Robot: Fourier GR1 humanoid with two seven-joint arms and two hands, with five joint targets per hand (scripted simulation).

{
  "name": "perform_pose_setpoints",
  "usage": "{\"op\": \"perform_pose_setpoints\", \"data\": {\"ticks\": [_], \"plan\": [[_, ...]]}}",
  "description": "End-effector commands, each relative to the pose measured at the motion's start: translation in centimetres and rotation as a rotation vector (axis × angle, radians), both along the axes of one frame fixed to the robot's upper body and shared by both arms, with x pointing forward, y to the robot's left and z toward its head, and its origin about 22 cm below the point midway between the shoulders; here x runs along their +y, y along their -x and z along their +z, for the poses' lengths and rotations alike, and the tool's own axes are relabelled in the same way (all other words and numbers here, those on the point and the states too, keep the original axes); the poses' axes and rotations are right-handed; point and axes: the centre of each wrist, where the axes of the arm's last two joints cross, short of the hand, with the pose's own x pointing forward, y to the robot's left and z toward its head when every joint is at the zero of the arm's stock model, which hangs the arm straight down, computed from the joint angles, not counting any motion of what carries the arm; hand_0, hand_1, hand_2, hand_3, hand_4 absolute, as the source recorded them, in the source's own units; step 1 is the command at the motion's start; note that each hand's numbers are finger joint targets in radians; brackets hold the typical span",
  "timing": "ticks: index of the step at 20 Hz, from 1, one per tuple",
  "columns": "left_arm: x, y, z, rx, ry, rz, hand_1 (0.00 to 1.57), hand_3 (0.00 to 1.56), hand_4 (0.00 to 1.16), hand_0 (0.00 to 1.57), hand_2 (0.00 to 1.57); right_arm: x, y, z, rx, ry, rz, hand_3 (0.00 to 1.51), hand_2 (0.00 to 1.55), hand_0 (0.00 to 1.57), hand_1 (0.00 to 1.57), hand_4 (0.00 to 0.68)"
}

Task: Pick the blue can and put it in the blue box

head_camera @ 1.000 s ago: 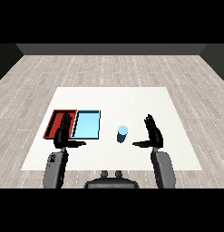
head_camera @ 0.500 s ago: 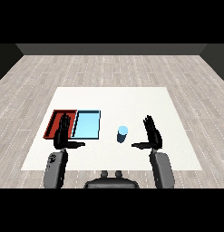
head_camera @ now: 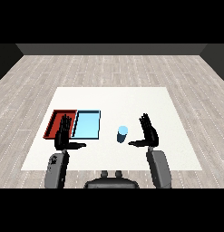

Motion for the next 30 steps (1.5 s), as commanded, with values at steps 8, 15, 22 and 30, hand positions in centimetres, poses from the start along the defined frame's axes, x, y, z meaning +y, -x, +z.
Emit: {"op": "perform_pose_setpoints", "data": {"ticks": [8, 15, 22, 30], "plan": [[1.6, 0.5, 0.0, 0.0, 0.011, 0.007, 0.0, 0.0, 0.0, 0.0, 0.0, 3.5, -0.9, -1.7, 0.074, -0.101, -0.032, 0.0, 0.0, 0.0, 0.0, 0.0], [1.5, -1.6, 1.2, 0.004, 0.019, -0.007, 0.0, 0.0, 0.0, 0.0, 0.0, 4.5, -1.4, -4.1, 0.108, -0.139, -0.006, 0.0, 0.0, 0.0, 0.0, 0.0], [1.0, -1.2, 2.1, -0.023, -0.004, 0.026, 0.0, 0.0, 0.0, 0.0, 0.0, 4.8, -0.8, -6.0, 0.123, -0.142, -0.017, 0.0, 0.0, 0.0, 0.0, 0.0], [1.8, -0.4, 0.9, -0.003, 0.011, 0.011, 0.0, 0.0, 0.0, 0.0, 0.0, 6.4, -4.3, -6.0, 0.143, -0.171, 0.0, 0.0, 0.0, 0.0, 0.0, 0.0]]}}
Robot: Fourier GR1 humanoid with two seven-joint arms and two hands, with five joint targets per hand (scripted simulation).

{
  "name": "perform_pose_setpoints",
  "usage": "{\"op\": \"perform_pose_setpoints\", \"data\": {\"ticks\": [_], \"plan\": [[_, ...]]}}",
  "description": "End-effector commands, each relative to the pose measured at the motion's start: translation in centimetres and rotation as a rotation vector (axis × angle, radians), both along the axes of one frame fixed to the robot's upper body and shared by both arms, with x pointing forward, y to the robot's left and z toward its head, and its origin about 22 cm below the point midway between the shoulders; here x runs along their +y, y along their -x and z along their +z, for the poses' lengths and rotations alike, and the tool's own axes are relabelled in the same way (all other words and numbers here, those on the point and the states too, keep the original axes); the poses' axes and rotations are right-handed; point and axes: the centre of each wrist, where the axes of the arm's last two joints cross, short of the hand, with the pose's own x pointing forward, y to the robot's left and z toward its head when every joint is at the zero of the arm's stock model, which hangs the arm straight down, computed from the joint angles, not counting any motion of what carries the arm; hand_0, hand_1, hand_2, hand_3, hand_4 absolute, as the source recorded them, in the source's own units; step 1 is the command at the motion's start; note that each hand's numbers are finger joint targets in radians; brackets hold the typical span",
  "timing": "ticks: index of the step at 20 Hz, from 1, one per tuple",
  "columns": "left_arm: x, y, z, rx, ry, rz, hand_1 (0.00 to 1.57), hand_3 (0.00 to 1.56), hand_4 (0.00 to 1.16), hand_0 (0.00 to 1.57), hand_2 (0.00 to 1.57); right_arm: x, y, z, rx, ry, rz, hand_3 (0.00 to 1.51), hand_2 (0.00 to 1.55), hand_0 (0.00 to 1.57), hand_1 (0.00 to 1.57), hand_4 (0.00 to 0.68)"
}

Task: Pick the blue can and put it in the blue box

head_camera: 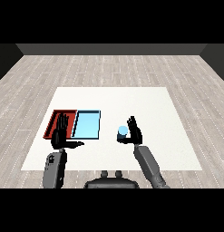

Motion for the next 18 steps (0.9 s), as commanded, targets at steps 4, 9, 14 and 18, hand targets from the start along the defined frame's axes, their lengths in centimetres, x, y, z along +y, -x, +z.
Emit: {"op": "perform_pose_setpoints", "data": {"ticks": [4, 9, 14, 18], "plan": [[-0.7, -1.8, -0.9, 0.013, 0.015, -0.002, 0.0, 0.0, 0.0, 0.0, 0.0, 2.1, -0.9, 0.2, 0.014, -0.001, 0.027, 0.0, 0.0, 0.0, 0.0, 0.0], [-0.9, 0.3, 0.9, -0.006, -0.002, 0.015, 0.0, 0.0, 0.0, 0.0, 0.0, 1.2, -0.5, -2.1, 0.046, -0.026, 0.028, 0.0, 0.0, 0.0, 0.0, 0.0], [-1.5, 0.1, -1.1, -0.003, 0.011, 0.008, 0.0, 0.0, 0.0, 0.0, 0.0, 1.9, -1.8, -2.9, 0.052, 0.003, 0.029, 0.0, 0.0, 0.0, 0.0, 0.0], [-0.5, -0.4, -0.3, -0.01, 0.026, -0.006, 0.0, 0.0, 0.0, 0.0, 0.0, 3.4, -1.9, -2.2, 0.069, 0.009, 0.057, 0.0, 0.0, 0.0, 0.0, 0.0]]}}
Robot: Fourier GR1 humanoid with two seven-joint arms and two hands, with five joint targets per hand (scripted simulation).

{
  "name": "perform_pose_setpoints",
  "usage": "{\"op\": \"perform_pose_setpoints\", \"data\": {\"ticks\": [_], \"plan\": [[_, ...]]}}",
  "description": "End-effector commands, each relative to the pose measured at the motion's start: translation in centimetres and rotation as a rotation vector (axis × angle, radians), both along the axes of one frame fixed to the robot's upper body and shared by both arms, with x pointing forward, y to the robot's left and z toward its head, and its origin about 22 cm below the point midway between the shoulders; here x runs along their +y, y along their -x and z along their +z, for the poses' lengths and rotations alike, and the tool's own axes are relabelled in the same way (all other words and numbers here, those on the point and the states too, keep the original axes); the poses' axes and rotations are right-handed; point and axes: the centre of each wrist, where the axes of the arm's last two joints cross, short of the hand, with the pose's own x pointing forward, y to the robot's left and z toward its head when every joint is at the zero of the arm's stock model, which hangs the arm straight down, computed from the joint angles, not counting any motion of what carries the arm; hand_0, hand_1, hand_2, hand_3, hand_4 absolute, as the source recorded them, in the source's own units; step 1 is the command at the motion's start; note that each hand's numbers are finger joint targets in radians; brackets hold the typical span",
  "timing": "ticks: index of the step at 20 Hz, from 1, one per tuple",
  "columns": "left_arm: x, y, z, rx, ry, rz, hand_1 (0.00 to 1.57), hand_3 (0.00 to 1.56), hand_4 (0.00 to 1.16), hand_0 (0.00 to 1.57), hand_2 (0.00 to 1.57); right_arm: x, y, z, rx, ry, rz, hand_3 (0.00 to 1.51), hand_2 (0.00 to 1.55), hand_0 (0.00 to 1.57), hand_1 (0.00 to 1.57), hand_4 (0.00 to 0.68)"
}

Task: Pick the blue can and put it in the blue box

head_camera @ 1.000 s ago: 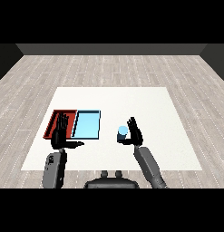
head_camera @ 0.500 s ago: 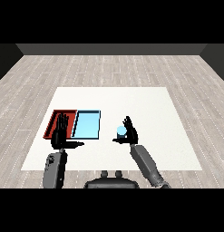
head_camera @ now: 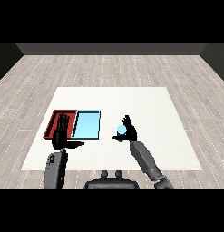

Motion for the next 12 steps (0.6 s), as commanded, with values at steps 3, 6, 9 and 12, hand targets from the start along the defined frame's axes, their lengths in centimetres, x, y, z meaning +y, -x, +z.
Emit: {"op": "perform_pose_setpoints", "data": {"ticks": [3, 6, 9, 12], "plan": [[0.0, -0.5, 0.5, 0.003, 0.001, 0.008, 0.0, 0.0, 0.0, 0.0, 0.0, -0.1, -0.3, -0.6, 0.048, 0.034, 0.031, 0.0, 0.0, 0.0, 0.0, 0.0], [0.9, 0.2, 0.0, -0.007, -0.005, 0.029, 0.0, 0.0, 0.0, 0.0, 0.0, -0.2, 0.5, -2.0, 0.066, 0.154, -0.214, 1.48, 1.51, 1.49, 1.49, 0.6], [1.8, -0.4, 0.0, 0.009, 0.008, -0.008, 0.0, 0.0, 0.0, 0.0, 0.0, 2.2, -0.3, -0.1, 0.053, 0.219, -0.231, 1.43, 1.47, 1.5, 1.5, 0.647], [0.2, -0.1, 1.2, 0.009, -0.002, 0.018, 0.0, 0.0, 0.0, 0.0, 0.0, 0.7, 0.6, -2.6, 0.074, 0.292, -0.222, 1.43, 1.47, 1.49, 1.49, 0.616]]}}
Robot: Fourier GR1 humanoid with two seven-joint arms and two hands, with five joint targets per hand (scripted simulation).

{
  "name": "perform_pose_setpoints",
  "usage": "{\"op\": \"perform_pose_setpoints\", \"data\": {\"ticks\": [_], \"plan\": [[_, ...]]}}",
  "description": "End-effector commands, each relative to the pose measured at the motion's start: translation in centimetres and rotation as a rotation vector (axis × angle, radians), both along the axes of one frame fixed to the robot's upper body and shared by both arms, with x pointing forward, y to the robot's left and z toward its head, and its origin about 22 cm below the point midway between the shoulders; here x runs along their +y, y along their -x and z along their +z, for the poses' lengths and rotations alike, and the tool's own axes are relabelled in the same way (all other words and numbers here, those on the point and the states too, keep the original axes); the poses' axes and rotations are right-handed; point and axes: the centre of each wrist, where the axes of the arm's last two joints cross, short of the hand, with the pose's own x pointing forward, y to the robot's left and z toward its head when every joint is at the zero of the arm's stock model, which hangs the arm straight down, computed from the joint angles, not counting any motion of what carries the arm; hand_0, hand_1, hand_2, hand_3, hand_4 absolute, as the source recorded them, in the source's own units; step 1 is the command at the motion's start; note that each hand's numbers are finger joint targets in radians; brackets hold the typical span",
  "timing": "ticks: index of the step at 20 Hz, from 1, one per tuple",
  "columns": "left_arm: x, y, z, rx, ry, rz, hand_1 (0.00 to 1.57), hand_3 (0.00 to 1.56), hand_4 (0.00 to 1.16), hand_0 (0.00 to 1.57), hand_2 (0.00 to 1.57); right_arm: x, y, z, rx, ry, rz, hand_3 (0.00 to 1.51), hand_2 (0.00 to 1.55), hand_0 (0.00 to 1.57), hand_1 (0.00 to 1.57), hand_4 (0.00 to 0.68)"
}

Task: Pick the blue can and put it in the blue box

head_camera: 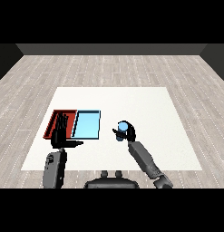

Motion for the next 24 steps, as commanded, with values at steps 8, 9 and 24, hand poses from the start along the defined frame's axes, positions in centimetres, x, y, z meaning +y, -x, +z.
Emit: {"op": "perform_pose_setpoints", "data": {"ticks": [8, 9, 24], "plan": [[-0.1, 1.2, -0.8, 0.019, -0.047, -0.014, 0.0, 0.0, 0.0, 0.0, 0.0, 1.3, -1.2, 3.4, -0.038, 0.081, -0.014, 1.41, 1.46, 1.49, 1.49, 0.645], [-0.5, -0.3, 0.3, 0.021, -0.054, -0.034, 0.0, 0.0, 0.0, 0.0, 0.0, 0.9, 0.2, 4.4, -0.059, 0.104, -0.019, 1.4, 1.45, 1.45, 1.45, 0.629], [-6.6, -1.0, -1.2, 0.15, -0.083, -0.183, 0.0, 0.0, 0.0, 0.0, 0.0, -1.6, 0.9, 13.3, -0.279, 0.251, 0.032, 1.4, 1.45, 1.42, 1.42, 0.616]]}}
